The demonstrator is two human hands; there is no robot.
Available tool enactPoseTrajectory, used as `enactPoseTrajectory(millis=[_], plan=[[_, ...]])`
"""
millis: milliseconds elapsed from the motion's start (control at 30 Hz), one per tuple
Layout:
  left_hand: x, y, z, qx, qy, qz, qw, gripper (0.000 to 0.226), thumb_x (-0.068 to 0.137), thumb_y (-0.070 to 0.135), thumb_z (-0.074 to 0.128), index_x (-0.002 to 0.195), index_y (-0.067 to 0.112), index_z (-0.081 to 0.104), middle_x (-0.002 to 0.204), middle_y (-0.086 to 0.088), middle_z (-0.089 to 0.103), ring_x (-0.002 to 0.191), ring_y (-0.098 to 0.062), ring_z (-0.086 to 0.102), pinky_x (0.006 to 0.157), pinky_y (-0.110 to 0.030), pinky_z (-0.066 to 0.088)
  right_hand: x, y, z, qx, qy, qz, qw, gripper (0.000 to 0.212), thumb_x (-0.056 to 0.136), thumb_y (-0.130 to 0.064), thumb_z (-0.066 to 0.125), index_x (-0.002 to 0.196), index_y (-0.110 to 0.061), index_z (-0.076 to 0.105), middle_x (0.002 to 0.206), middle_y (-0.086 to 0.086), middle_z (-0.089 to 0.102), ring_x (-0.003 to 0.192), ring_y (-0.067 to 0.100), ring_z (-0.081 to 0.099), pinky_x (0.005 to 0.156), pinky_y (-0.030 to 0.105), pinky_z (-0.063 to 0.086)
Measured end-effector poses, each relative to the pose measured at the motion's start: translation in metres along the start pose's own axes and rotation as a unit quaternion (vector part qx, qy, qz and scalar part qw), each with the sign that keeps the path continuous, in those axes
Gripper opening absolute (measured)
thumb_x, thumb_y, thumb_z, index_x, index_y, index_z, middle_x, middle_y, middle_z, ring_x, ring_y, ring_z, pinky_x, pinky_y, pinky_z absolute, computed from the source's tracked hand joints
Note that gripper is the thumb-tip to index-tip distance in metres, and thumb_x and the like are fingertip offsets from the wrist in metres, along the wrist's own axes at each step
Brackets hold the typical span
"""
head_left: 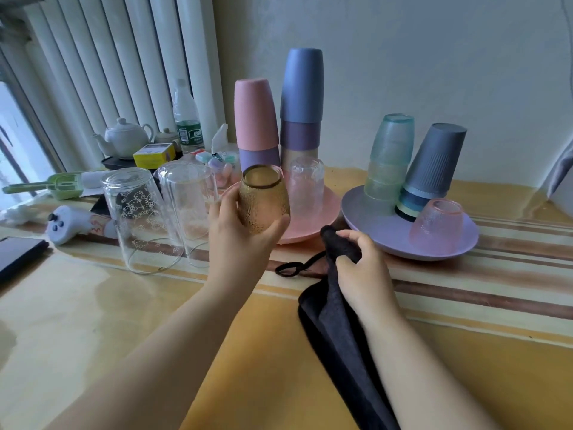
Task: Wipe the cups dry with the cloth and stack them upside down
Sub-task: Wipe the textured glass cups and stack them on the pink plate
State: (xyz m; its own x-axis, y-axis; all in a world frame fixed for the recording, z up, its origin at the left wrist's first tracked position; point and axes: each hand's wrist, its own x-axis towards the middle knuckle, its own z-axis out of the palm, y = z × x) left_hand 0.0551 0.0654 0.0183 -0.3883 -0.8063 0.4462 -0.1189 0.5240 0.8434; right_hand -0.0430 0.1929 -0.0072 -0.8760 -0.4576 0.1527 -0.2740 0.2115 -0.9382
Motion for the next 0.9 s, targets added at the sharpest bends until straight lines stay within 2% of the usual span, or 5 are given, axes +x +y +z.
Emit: enactPoseTrajectory(millis=[267, 467, 567, 767, 900], plan=[[0.074, 0.040, 0.009, 0.081, -0.004, 0.024, 0.996, 0.057, 0.075, 0.036, 0.077, 0.120, 0.012, 0.054, 0.112, -0.001, 0.054, 0.101, -0.017, 0.048, 0.083, -0.027, 0.037, 0.002, 0.000, 0.001, 0.010, 0.012, -0.005, 1.000, 0.041, 0.078, 0.006, 0.044, 0.099, -0.027, 0.058, 0.106, -0.001, 0.062, 0.096, 0.018, 0.057, 0.085, 0.031, 0.048], [0.093, 0.029, 0.028, 0.076, -0.033, -0.046, 0.996, 0.059, 0.077, 0.028, 0.077, 0.122, 0.008, 0.047, 0.107, -0.004, 0.054, 0.097, -0.023, 0.052, 0.080, -0.030, 0.042, 0.002, -0.001, -0.002, 0.019, -0.003, -0.005, 1.000, 0.041, 0.079, 0.008, 0.043, 0.098, -0.026, 0.058, 0.099, -0.008, 0.061, 0.083, 0.005, 0.055, 0.059, 0.002, 0.037], [0.089, 0.024, 0.031, 0.076, -0.049, -0.078, 0.993, 0.053, 0.079, 0.025, 0.076, 0.116, 0.012, 0.042, 0.101, -0.001, 0.048, 0.091, -0.022, 0.048, 0.074, -0.028, 0.037, 0.002, -0.001, -0.002, 0.021, 0.002, -0.001, 1.000, 0.041, 0.079, 0.007, 0.043, 0.096, -0.027, 0.059, 0.098, -0.008, 0.062, 0.084, 0.008, 0.056, 0.062, 0.009, 0.040], [0.080, 0.009, 0.037, 0.093, -0.048, -0.079, 0.991, 0.068, 0.080, 0.030, 0.076, 0.130, 0.005, 0.037, 0.133, -0.012, 0.046, 0.120, -0.027, 0.046, 0.089, -0.032, 0.037, 0.002, 0.001, 0.000, 0.025, 0.011, 0.015, 1.000, 0.042, 0.078, 0.005, 0.043, 0.097, -0.030, 0.058, 0.101, -0.008, 0.063, 0.092, 0.016, 0.058, 0.072, 0.024, 0.041], [0.049, 0.003, 0.038, 0.134, 0.018, 0.073, 0.988, 0.065, 0.085, 0.023, 0.069, 0.137, 0.003, 0.036, 0.136, -0.016, 0.038, 0.130, -0.034, 0.036, 0.106, -0.040, 0.032, 0.003, 0.002, -0.001, 0.044, 0.020, 0.027, 0.998, 0.044, 0.078, 0.005, 0.043, 0.094, -0.033, 0.058, 0.100, -0.006, 0.064, 0.088, 0.018, 0.059, 0.070, 0.025, 0.042]])
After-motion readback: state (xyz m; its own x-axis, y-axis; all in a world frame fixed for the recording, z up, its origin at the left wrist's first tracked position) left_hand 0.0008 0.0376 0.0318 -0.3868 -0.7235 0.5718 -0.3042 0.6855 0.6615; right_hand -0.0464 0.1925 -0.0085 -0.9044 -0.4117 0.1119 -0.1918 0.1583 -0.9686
